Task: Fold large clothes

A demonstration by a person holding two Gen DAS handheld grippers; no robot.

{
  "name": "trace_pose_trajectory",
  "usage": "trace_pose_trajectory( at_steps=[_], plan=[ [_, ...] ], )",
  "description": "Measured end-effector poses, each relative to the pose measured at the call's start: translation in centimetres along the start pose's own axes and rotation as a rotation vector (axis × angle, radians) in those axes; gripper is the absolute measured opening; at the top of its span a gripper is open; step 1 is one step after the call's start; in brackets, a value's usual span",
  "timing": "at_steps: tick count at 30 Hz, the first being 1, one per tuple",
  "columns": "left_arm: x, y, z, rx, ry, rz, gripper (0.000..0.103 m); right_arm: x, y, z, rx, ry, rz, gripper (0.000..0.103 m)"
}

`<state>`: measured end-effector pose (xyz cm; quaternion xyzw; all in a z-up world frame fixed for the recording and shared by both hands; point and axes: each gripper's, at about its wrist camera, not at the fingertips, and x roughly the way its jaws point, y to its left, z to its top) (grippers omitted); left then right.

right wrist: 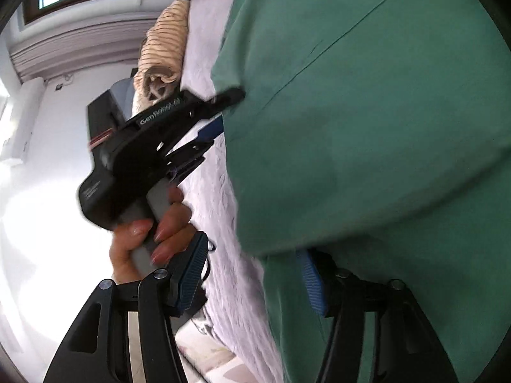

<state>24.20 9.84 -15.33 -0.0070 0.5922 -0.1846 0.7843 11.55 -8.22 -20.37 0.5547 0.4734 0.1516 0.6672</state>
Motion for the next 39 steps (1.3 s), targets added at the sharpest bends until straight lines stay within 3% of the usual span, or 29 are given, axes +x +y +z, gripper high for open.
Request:
trace_pose_trajectory(
  at_steps=[3, 5, 9, 13, 15, 19, 21, 22, 25, 29, 30, 32, 36, 39],
  plan=[
    [-1.2, 0.8, -0.4, 0.024, -0.038, -0.011, 0.004, 0.0, 0.7, -0.4, -0.027, 0.014, 0.004, 0.002],
    [-0.7, 1.3, -0.7, 0.040, -0.030, 0.023, 0.004, 0.8, 1.3, -0.9, -0.075, 0.045, -0.019, 0.002],
    [0.8, 2.5, -1.3, 0.006, -0.021, 0.093, 0.004, 2.0, -2.0, -1.9, -0.021, 0.095, -0.095, 0.002],
    [-0.6, 2.8, -2.1, -0.015, -0.048, 0.140, 0.004, 0.7, -1.8, -2.3, -0.024, 0.172, -0.094, 0.003],
    [-2.1, 2.4, -2.7, -0.005, -0.075, 0.147, 0.004, -2.1, -1.0, -2.9, -0.082, 0.188, -0.110, 0.008],
    [-6.2, 0.0, -4.7, 0.050, -0.145, 0.138, 0.004, -9.2, 0.8, -1.5, -0.220, 0.050, -0.207, 0.010],
    [-7.4, -1.5, -6.0, 0.087, -0.159, 0.119, 0.004, -13.7, 0.8, -0.2, -0.274, -0.074, -0.331, 0.025],
    [-7.7, -2.3, -6.9, 0.105, -0.161, 0.113, 0.004, -15.4, 0.8, 0.8, -0.286, -0.131, -0.387, 0.027],
    [-6.3, -4.4, -9.0, 0.164, -0.139, 0.135, 0.004, -20.3, -0.6, 3.4, -0.269, -0.266, -0.514, 0.027],
    [-2.5, -3.9, -11.1, 0.126, -0.057, 0.188, 0.004, -22.6, -3.2, 6.3, -0.217, -0.325, -0.637, 0.027],
    [-2.0, -3.6, -11.5, 0.115, -0.057, 0.203, 0.004, -23.1, -4.7, 6.9, -0.173, -0.325, -0.665, 0.019],
    [-2.1, -3.3, -11.8, 0.101, -0.062, 0.219, 0.004, -25.4, -7.0, 6.0, -0.117, -0.331, -0.615, 0.000],
    [-3.3, -4.4, -11.8, 0.130, -0.042, 0.279, 0.004, -28.1, -8.5, 3.9, -0.077, -0.340, -0.593, 0.005],
    [-4.4, -5.5, -11.9, 0.134, -0.031, 0.278, 0.004, -29.8, -9.3, 2.3, -0.062, -0.309, -0.558, 0.005]
  ],
)
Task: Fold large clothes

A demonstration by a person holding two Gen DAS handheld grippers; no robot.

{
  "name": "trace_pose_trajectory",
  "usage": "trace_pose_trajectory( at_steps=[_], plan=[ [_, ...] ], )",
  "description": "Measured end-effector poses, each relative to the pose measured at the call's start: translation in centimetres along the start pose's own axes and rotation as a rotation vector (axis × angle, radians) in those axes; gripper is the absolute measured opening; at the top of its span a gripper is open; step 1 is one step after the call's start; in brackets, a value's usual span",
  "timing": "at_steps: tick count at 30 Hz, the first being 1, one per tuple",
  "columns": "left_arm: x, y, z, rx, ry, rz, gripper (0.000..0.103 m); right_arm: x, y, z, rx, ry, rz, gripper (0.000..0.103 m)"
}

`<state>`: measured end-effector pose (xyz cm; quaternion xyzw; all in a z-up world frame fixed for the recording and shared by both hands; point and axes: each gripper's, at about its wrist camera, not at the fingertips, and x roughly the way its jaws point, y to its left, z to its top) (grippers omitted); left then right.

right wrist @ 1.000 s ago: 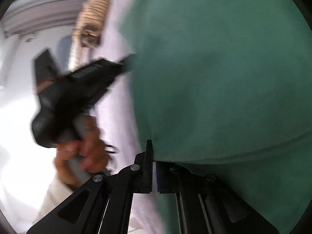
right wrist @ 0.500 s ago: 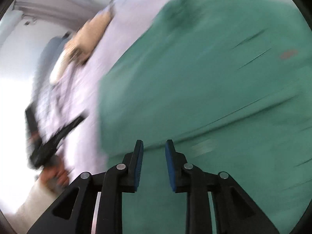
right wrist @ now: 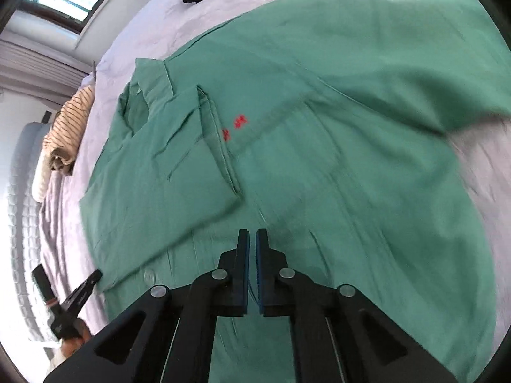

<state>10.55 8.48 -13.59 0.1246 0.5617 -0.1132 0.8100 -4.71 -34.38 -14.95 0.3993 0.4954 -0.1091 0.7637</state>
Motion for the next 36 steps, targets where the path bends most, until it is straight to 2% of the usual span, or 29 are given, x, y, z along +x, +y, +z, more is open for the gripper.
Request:
trace_pose_trajectory(
  at_steps=[2, 4, 6, 12, 15, 19, 21, 27, 28, 29, 30, 31, 36],
  plan=[
    [-1.1, -1.0, -0.4, 0.007, 0.010, 0.000, 0.004, -0.4, 0.6, -1.0, 0.002, 0.023, 0.018, 0.009],
    [-2.0, -2.2, -1.0, 0.012, 0.021, -0.007, 0.004, -1.1, -0.1, -1.6, 0.008, 0.034, 0.025, 0.022],
    [-2.9, -3.6, -1.9, 0.005, 0.038, -0.030, 0.004, -1.8, -0.5, -2.4, 0.005, 0.036, 0.023, 0.052],
    [-3.8, -7.7, -3.9, 0.026, 0.068, -0.057, 0.004, -2.8, -1.9, -3.4, 0.036, 0.047, 0.064, 0.054],
    [-3.8, -9.3, -4.5, 0.034, 0.088, -0.076, 0.005, -3.8, -3.1, -3.6, 0.039, 0.041, 0.073, 0.061],
    [-4.1, -11.7, -5.2, 0.042, 0.115, -0.091, 0.005, -4.7, -4.3, -3.2, 0.043, 0.030, 0.088, 0.061],
    [-4.2, -12.7, -5.3, 0.052, 0.120, -0.087, 0.005, -5.2, -4.9, -3.1, 0.046, 0.023, 0.095, 0.069],
    [-4.8, -15.7, -5.2, 0.053, 0.108, -0.089, 0.005, -6.3, -6.3, -2.1, 0.048, 0.006, 0.127, 0.079],
    [-5.0, -16.3, -5.1, 0.052, 0.104, -0.085, 0.016, -6.4, -6.5, -1.9, 0.051, 0.005, 0.132, 0.080],
    [-5.2, -16.8, -5.0, 0.051, 0.104, -0.083, 0.042, -6.4, -6.8, -1.7, 0.055, 0.004, 0.138, 0.080],
    [-5.2, -17.4, -5.0, 0.047, 0.110, -0.084, 0.101, -6.4, -6.9, -1.5, 0.057, 0.003, 0.140, 0.080],
    [-5.3, -17.9, -4.9, 0.037, 0.099, -0.061, 0.103, -6.5, -7.1, -1.3, 0.058, 0.002, 0.144, 0.080],
    [-4.3, -20.5, -4.5, 0.051, 0.100, -0.061, 0.103, -6.8, -7.8, -0.2, 0.051, -0.008, 0.165, 0.083]
  ],
)
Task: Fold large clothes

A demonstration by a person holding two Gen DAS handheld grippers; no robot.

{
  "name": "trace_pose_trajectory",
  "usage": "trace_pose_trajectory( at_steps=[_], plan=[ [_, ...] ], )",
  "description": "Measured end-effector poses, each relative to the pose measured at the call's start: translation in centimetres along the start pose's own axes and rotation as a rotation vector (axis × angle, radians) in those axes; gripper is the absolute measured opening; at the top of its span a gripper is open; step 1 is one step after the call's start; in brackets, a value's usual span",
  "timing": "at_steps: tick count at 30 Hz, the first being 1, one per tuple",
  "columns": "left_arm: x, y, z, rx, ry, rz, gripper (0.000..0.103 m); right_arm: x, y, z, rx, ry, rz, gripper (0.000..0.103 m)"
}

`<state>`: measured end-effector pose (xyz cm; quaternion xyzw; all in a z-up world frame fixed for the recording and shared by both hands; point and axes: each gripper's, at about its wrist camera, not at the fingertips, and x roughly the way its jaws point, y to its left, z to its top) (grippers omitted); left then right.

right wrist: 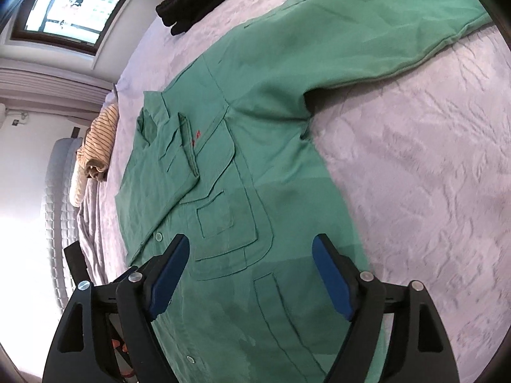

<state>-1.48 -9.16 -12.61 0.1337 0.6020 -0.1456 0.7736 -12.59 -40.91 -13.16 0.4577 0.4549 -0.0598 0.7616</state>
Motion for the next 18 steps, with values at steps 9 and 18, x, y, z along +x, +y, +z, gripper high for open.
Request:
trace_pose_trajectory(
  at_steps=[9, 18],
  plan=[
    [1.3, -3.7, 2.0, 0.024, -0.012, 0.058, 0.103, -1.9, -2.4, 2.3, 0.018, -0.060, 0.069, 0.103],
    [2.6, -8.5, 4.2, 0.105, 0.010, -0.007, 0.103, -5.5, -7.6, 5.3, 0.115, -0.134, 0.063, 0.103]
  ],
)
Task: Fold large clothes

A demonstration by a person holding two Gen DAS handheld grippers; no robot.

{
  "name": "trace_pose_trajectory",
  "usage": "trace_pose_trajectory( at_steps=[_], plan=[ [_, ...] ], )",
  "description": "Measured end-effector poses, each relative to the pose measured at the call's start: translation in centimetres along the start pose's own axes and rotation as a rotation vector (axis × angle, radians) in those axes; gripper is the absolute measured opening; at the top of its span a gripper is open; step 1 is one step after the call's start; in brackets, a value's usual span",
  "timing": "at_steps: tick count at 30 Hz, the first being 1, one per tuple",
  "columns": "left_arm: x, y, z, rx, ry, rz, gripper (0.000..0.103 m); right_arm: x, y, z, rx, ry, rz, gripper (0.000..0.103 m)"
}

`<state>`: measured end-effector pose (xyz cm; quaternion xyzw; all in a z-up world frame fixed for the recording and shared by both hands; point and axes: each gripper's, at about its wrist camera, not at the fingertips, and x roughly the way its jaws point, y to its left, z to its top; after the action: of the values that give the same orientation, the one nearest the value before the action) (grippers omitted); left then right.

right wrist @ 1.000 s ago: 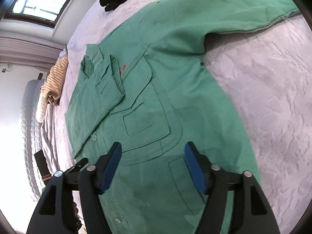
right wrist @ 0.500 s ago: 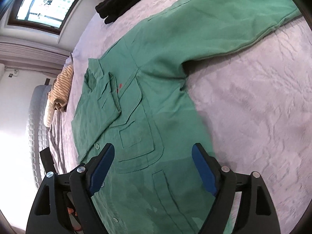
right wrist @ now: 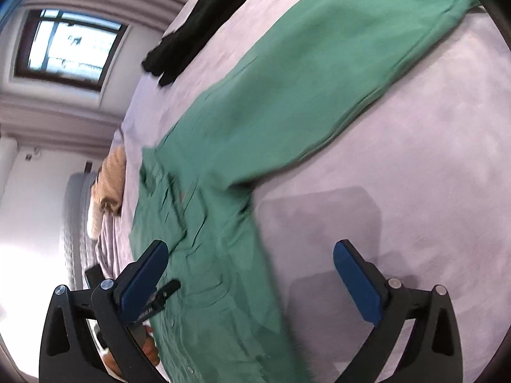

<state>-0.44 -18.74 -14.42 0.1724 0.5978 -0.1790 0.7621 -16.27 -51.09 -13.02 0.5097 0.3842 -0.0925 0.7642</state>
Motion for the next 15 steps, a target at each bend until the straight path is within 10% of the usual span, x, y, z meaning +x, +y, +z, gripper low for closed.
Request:
trace_pose_trajectory(
  at_steps=[15],
  plan=[
    [-0.3, -4.9, 1.6, 0.028, -0.023, -0.104, 0.103, -5.0, -9.4, 10.4, 0.294, -0.231, 0.109, 0.103]
  ],
)
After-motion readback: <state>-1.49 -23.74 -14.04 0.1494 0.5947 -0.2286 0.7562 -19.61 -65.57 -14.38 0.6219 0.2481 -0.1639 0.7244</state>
